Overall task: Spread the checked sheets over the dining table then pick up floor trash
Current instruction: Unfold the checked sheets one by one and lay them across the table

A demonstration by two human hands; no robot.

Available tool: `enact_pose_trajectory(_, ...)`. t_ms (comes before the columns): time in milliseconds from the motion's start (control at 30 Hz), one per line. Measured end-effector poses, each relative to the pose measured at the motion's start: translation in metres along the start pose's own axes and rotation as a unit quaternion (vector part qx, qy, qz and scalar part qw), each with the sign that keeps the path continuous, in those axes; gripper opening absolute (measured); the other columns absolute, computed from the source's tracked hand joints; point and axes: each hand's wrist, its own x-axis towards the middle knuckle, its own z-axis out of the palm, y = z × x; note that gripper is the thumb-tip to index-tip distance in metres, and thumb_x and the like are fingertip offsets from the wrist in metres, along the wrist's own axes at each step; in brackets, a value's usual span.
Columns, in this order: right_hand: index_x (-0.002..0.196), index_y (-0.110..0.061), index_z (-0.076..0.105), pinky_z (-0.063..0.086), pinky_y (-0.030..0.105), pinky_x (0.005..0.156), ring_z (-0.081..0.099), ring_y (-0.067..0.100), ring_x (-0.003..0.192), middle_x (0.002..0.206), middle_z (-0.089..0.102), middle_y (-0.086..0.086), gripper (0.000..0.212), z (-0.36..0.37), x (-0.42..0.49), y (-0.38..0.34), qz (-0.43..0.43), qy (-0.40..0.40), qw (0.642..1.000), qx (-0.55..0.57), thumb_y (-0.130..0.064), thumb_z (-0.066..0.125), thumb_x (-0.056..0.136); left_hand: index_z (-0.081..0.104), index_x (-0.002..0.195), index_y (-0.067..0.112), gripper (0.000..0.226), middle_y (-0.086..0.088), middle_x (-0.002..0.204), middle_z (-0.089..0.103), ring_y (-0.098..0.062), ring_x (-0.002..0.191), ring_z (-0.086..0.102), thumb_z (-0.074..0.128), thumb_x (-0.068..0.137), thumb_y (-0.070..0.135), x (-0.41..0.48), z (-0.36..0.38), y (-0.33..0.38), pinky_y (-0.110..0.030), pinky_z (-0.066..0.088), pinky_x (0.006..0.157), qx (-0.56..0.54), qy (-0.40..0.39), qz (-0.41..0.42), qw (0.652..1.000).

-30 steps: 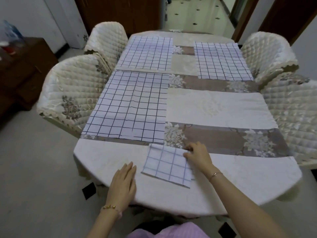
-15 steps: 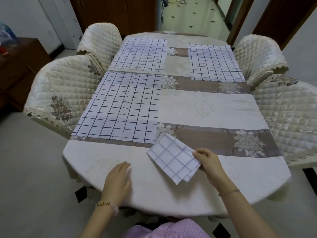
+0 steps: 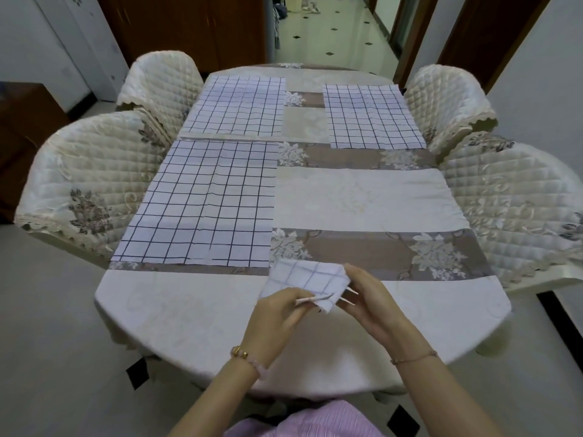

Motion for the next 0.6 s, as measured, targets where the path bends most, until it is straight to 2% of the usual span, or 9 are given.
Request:
enact_pose_trajectory(67,0.117,-0.009,0.063,0.052,0.040,0.092,0.066,0.022,0.103,0.113,0.070,0.007,0.032,0.007,-0.009,0.000,-0.002,-0.057,0.998,0.000,-0.027,0.051,0.094,0.074,0.083,0.017,0.009,-0.004,0.078,0.072,-0.003,0.072,0.062,0.065,0.084,0.020,0.005,-0.002,0.010,-0.021,0.046,0.069,-0.063,0.012,-0.082,0.995)
enact_pose_trajectory(100,0.119,-0.012,0.062,0.050,0.041,0.095,0.065,0.022,0.107,0.116,0.069,0.006,0.033,0.012,-0.013,0.001,-0.008,-0.078,0.997,-0.014,-0.028,0.051,0.093,0.074,0.082,0.017,0.010,-0.007,0.077,0.072,-0.006,0.071,0.061,0.065,0.085,0.017,0.007,-0.003,0.013,-0.024,0.047,0.068,-0.095,0.017,-0.116,0.989)
enact_pose_trajectory(200,0.116,-0.013,0.061,0.051,0.039,0.092,0.065,0.023,0.106,0.114,0.068,0.010,0.031,0.024,-0.021,0.008,-0.037,-0.111,0.991,-0.058,-0.028,0.056,0.090,0.075,0.092,0.019,0.020,-0.003,0.089,0.075,-0.015,0.089,0.068,0.056,0.091,0.016,0.011,-0.004,0.016,-0.030,0.052,0.082,-0.182,-0.012,-0.167,0.969)
enact_pose_trajectory(267,0.116,-0.012,0.063,0.053,0.038,0.089,0.066,0.025,0.105,0.112,0.069,0.011,0.030,0.029,-0.020,0.011,-0.052,-0.089,0.990,-0.091,-0.025,0.058,0.089,0.074,0.095,0.024,0.024,0.002,0.093,0.076,-0.015,0.095,0.069,0.052,0.093,0.015,0.013,-0.006,0.017,-0.031,0.055,0.085,-0.220,-0.033,-0.180,0.958)
enact_pose_trajectory(333,0.111,-0.009,0.065,0.054,0.039,0.085,0.068,0.027,0.100,0.107,0.071,0.016,0.024,0.029,-0.016,0.013,-0.066,-0.027,0.991,-0.109,-0.019,0.059,0.089,0.073,0.087,0.026,0.026,0.005,0.086,0.075,-0.015,0.089,0.069,0.051,0.094,0.014,0.015,-0.009,0.020,-0.031,0.056,0.081,-0.246,-0.023,-0.195,0.949)
enact_pose_trajectory(467,0.100,-0.004,0.068,0.055,0.033,0.076,0.064,0.023,0.086,0.089,0.070,0.010,0.017,0.013,-0.008,0.006,-0.079,0.030,0.989,-0.117,-0.012,0.057,0.090,0.067,0.079,0.016,0.020,-0.007,0.078,0.060,-0.017,0.075,0.053,0.052,0.093,0.016,0.025,-0.032,0.015,-0.032,0.047,0.066,-0.251,0.084,-0.216,0.940)
enact_pose_trajectory(533,0.101,-0.006,0.070,0.055,0.031,0.073,0.066,0.021,0.085,0.092,0.072,0.006,0.018,0.003,-0.007,-0.003,-0.088,0.041,0.987,-0.129,-0.015,0.059,0.089,0.063,0.078,0.013,0.018,-0.008,0.076,0.048,-0.017,0.072,0.041,0.054,0.093,0.018,0.031,-0.049,0.006,-0.028,0.035,0.062,-0.230,0.137,-0.207,0.941)
enact_pose_trajectory(600,0.103,-0.009,0.071,0.056,0.028,0.071,0.070,0.019,0.086,0.095,0.075,0.006,0.019,-0.006,-0.006,-0.012,-0.099,0.048,0.983,-0.149,-0.017,0.061,0.089,0.062,0.076,0.007,0.020,-0.007,0.074,0.044,-0.016,0.071,0.037,0.055,0.092,0.017,0.035,-0.064,-0.002,-0.028,0.031,0.061,-0.204,0.160,-0.201,0.945)
